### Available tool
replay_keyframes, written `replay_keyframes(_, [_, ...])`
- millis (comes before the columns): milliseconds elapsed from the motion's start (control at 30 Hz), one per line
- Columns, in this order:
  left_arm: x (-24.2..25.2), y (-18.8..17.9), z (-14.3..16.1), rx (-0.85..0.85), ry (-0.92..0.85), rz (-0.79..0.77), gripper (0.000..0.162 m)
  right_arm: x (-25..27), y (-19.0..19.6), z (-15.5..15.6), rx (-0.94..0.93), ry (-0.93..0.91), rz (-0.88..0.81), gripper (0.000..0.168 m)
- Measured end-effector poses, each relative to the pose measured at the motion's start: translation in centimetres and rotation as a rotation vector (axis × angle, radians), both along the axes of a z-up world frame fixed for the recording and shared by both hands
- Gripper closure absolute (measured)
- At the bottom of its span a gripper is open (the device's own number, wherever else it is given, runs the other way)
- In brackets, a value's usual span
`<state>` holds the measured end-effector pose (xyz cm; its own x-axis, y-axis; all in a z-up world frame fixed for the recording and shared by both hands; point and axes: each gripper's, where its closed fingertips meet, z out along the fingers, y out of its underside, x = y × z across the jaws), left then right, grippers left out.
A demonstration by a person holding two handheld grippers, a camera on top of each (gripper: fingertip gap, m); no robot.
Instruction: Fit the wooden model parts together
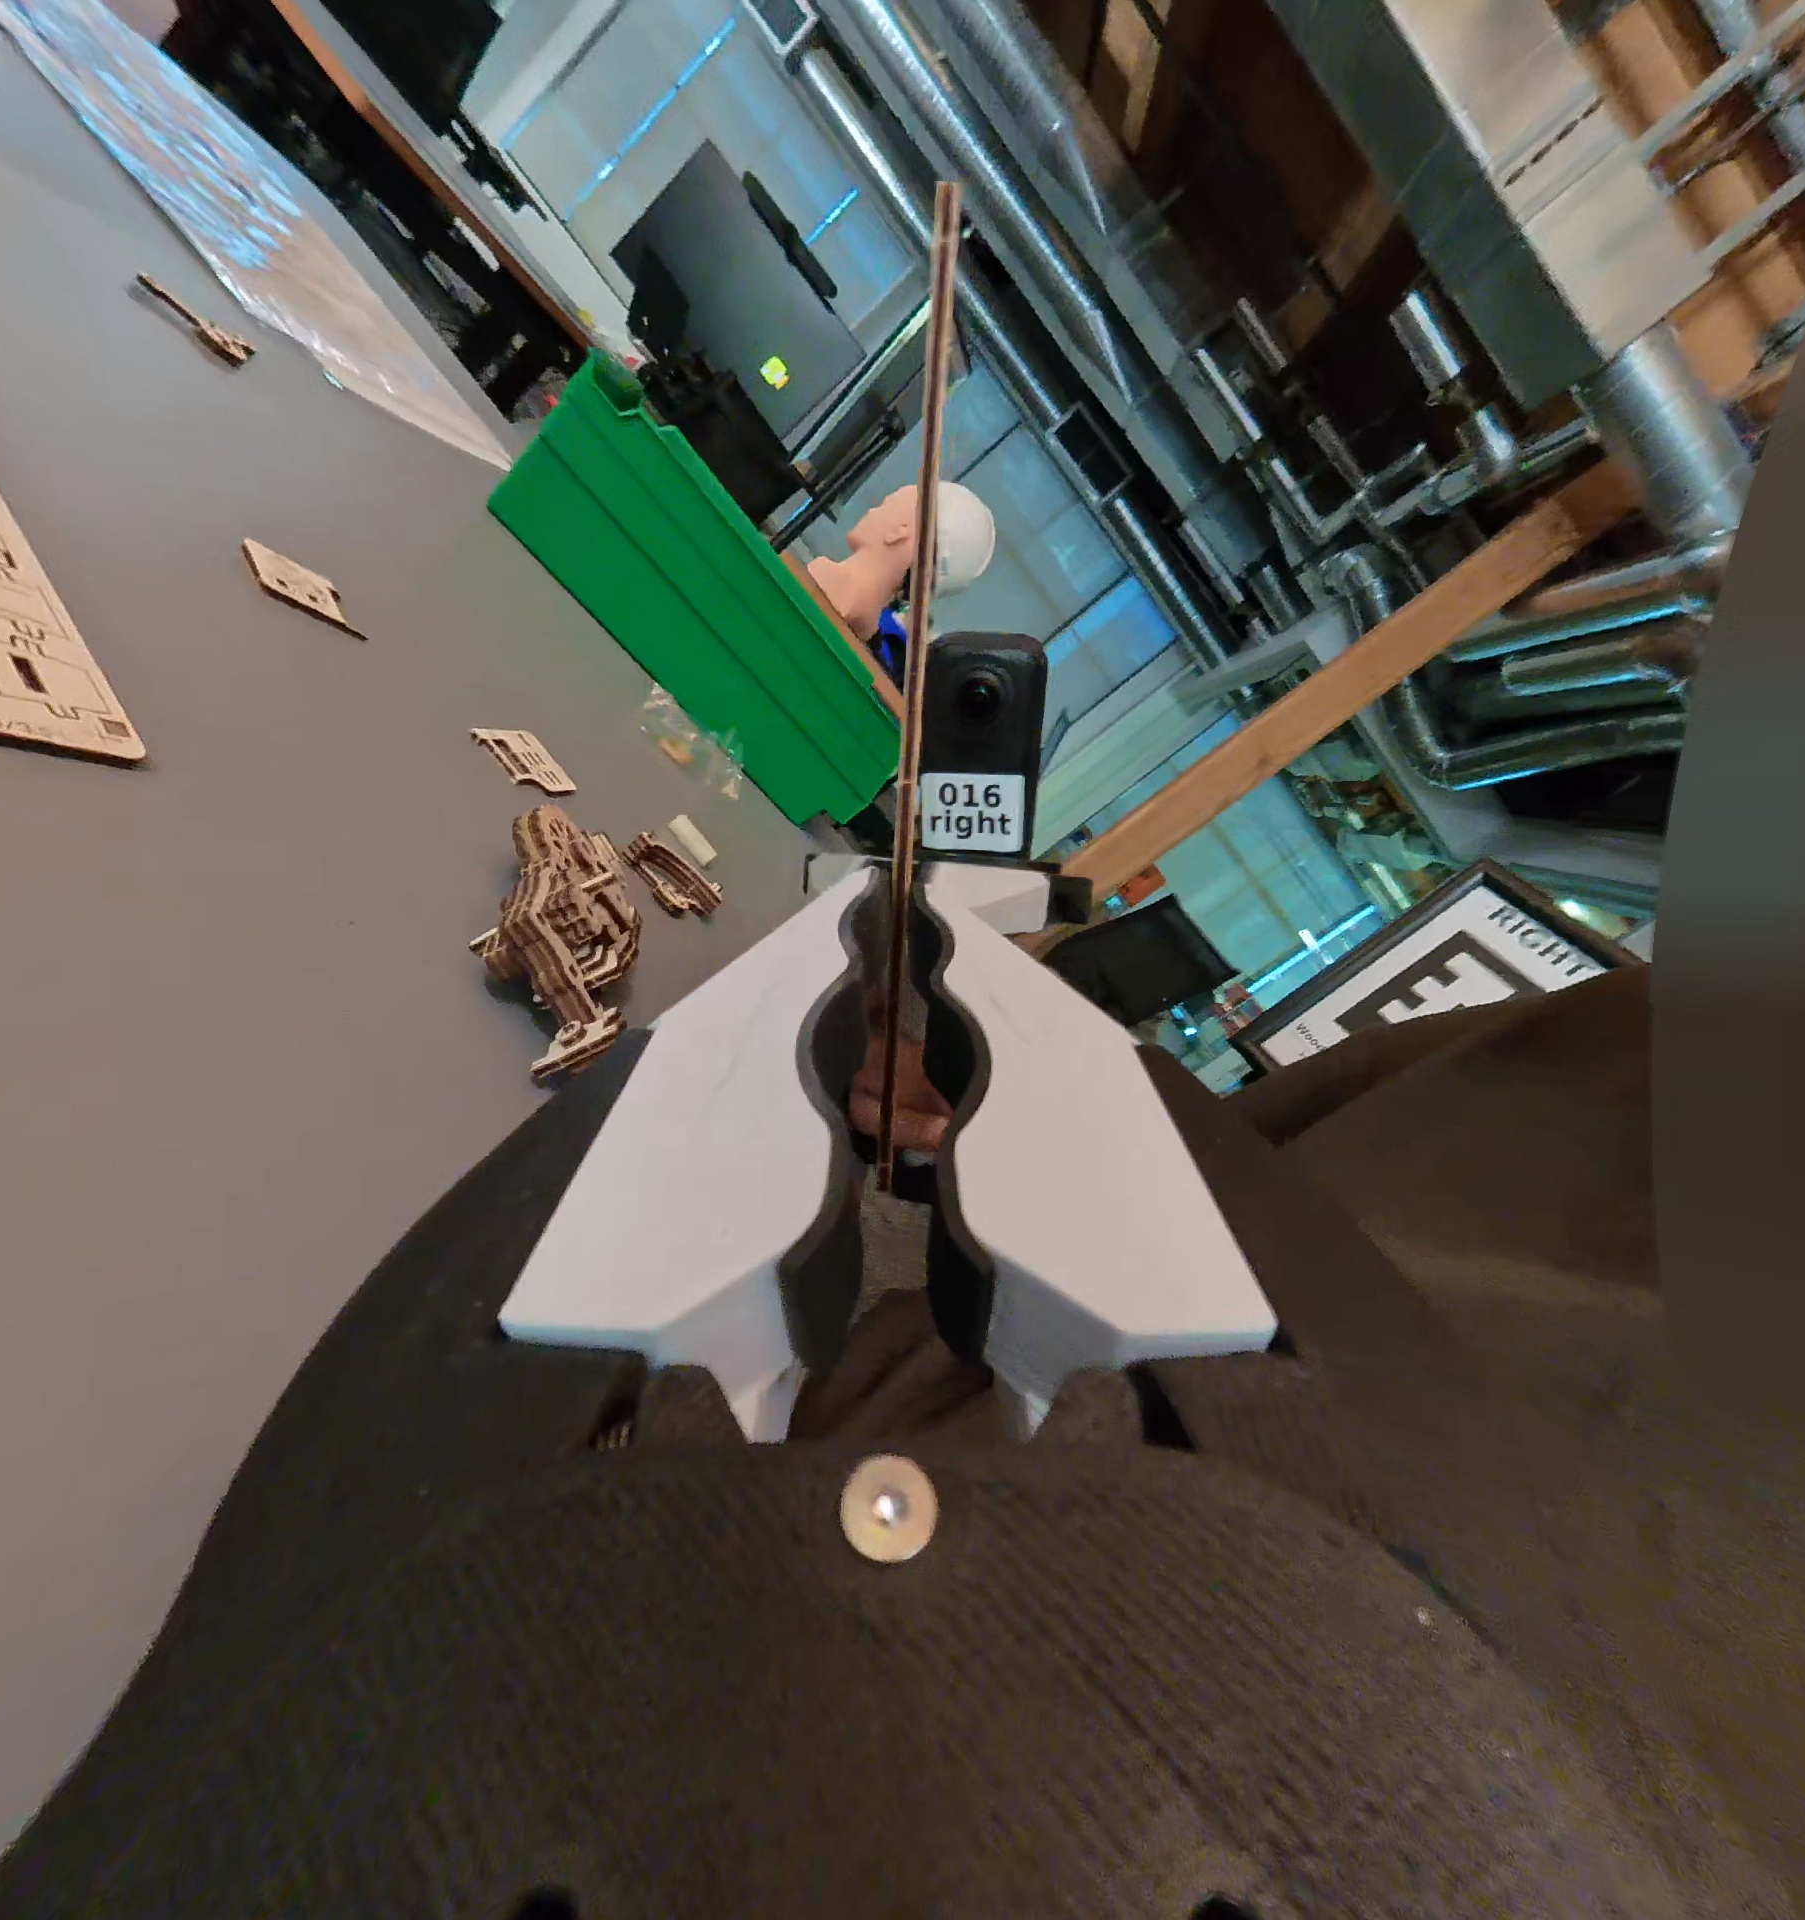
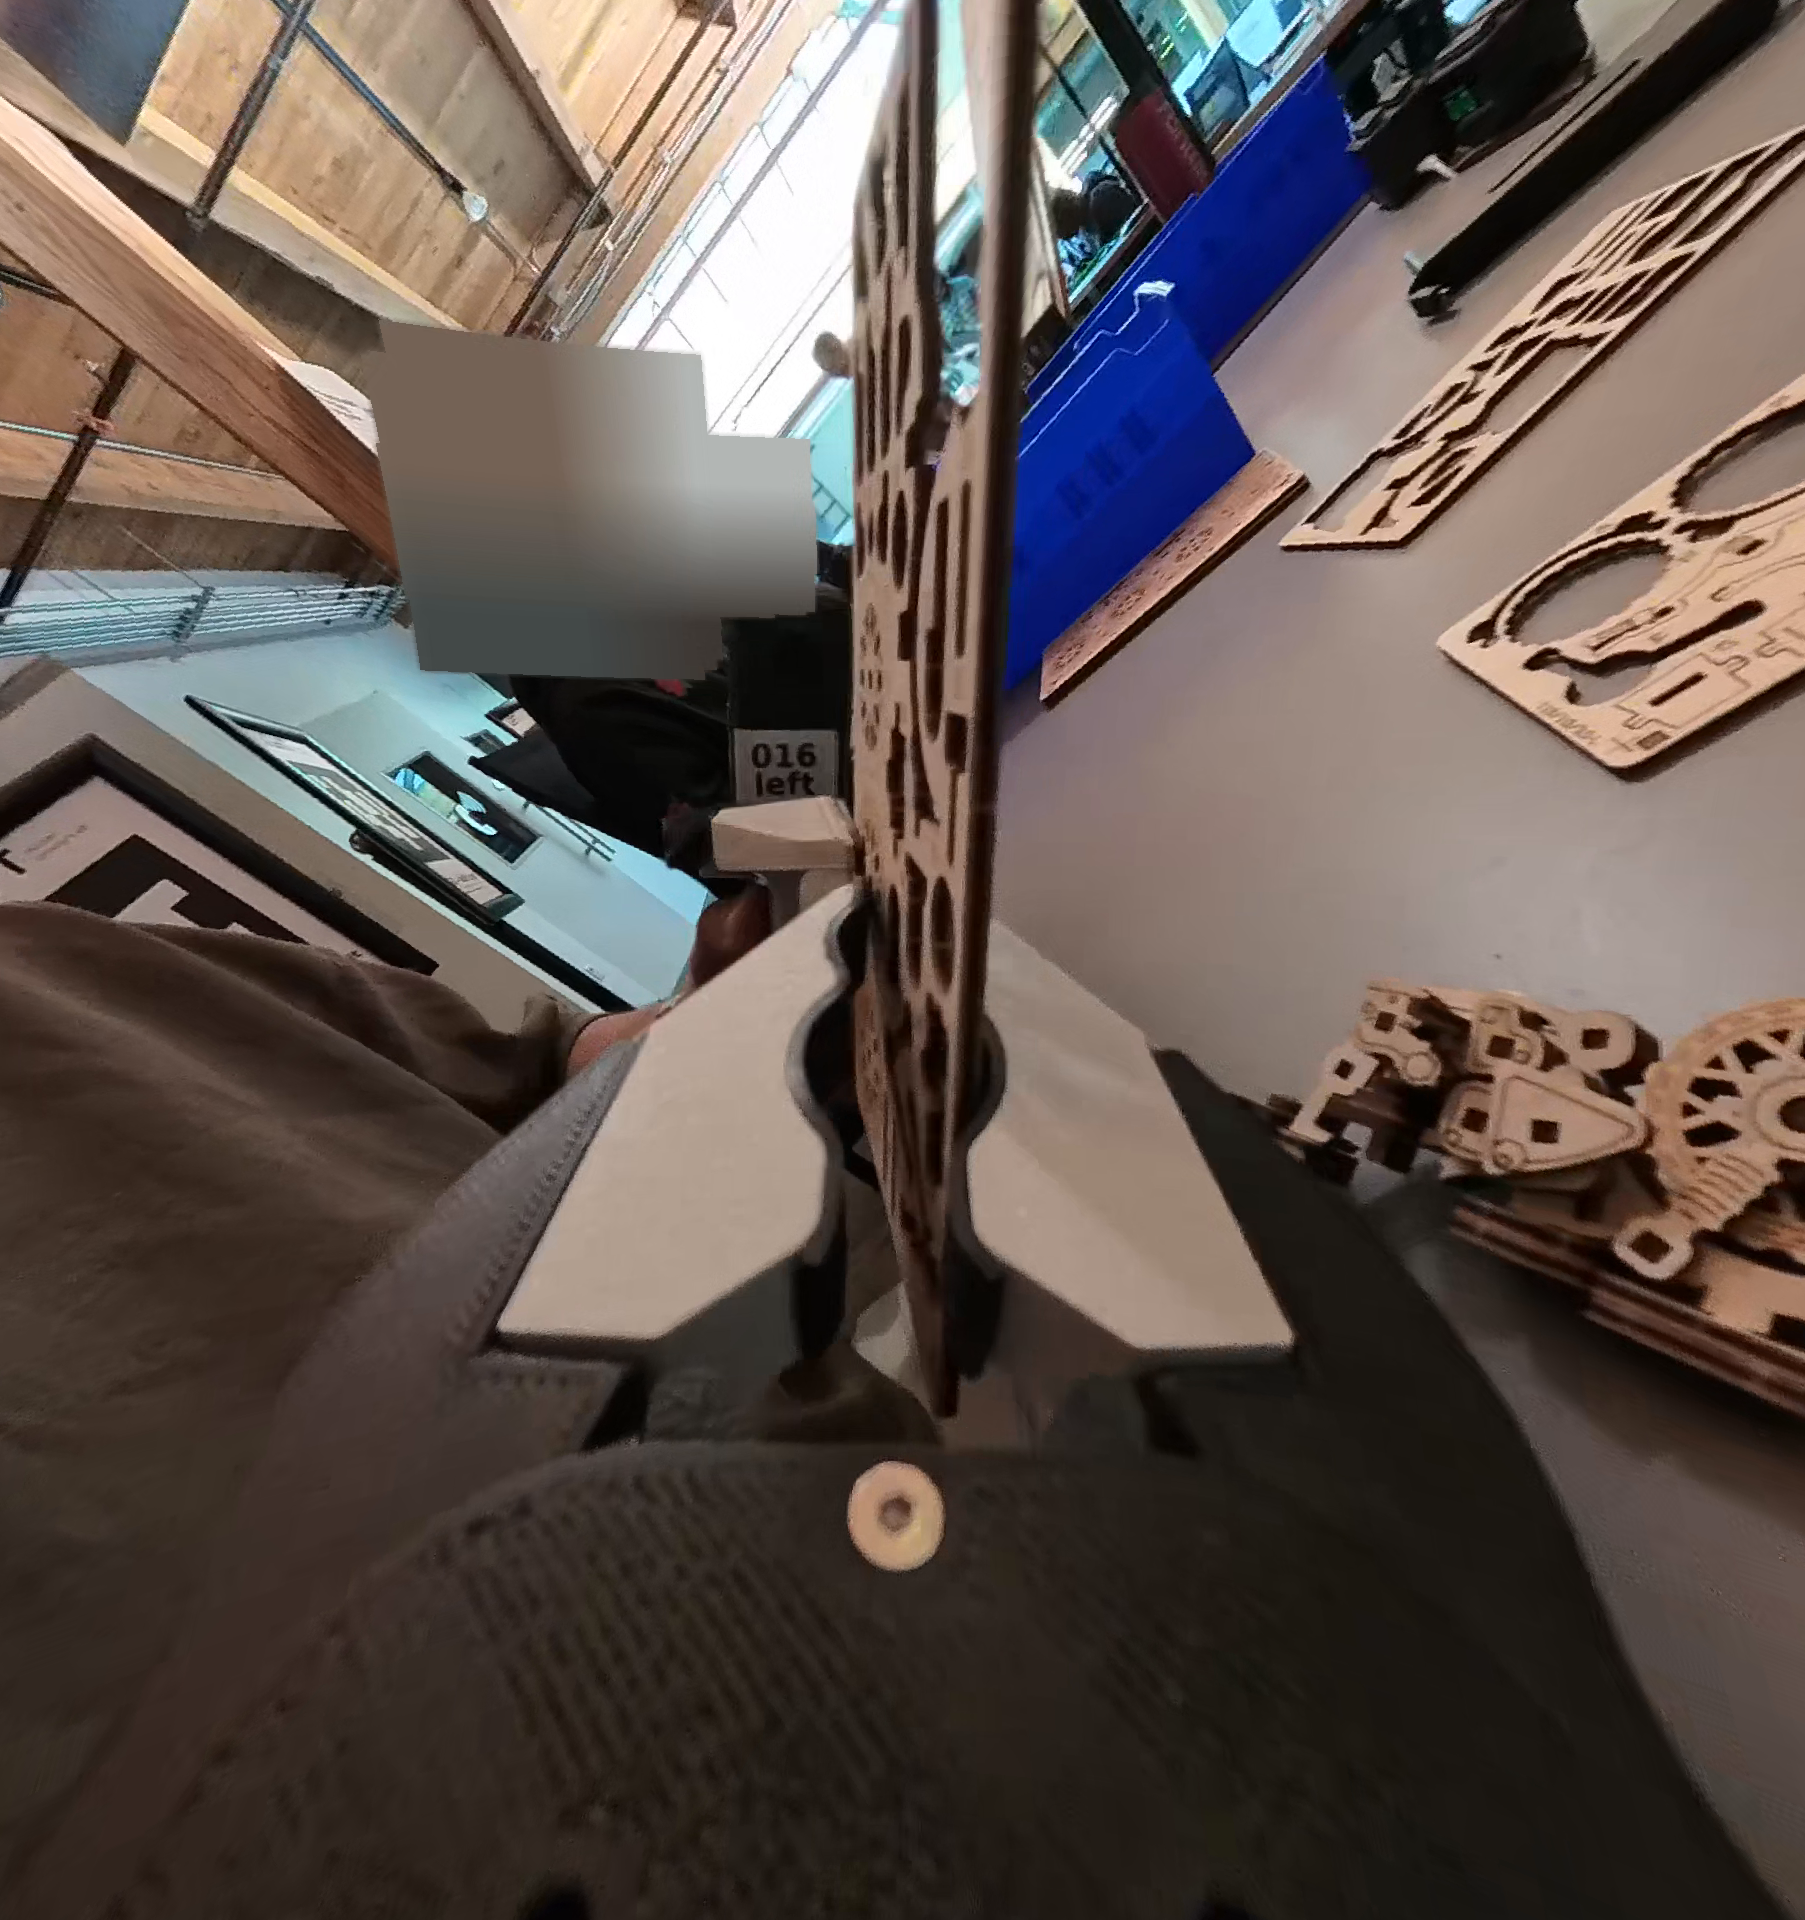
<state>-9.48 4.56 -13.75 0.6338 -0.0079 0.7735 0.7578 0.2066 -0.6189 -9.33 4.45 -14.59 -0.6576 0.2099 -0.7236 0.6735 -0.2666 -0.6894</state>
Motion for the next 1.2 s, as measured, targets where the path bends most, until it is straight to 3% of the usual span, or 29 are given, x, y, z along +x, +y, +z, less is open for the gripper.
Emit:
replay_keyframes(33, [0.1, 0.0, 0.0, -0.019, 0.022, 0.009, 0.162, 0.1, 0.0, 0.0, 0.0, 0.0, 0.009, 0.161])
replay_keyframes(433, [-0.3, 0.0, -1.6, -0.21, 0.087, 0.123, 0.16, -0.4, -0.1, -1.3, 0.162, 0.003, -0.066, 0.165])
replay_keyframes(833, [-0.6, -0.6, -0.8, -0.101, 0.064, 0.061, 0.161, -0.4, 0.1, -0.2, -0.016, -0.062, -0.013, 0.159])
replay_keyframes(1200, [-0.6, -1.0, -0.2, -0.016, 0.036, 0.004, 0.155, -0.4, 0.5, 0.1, -0.061, -0.076, 0.007, 0.166])
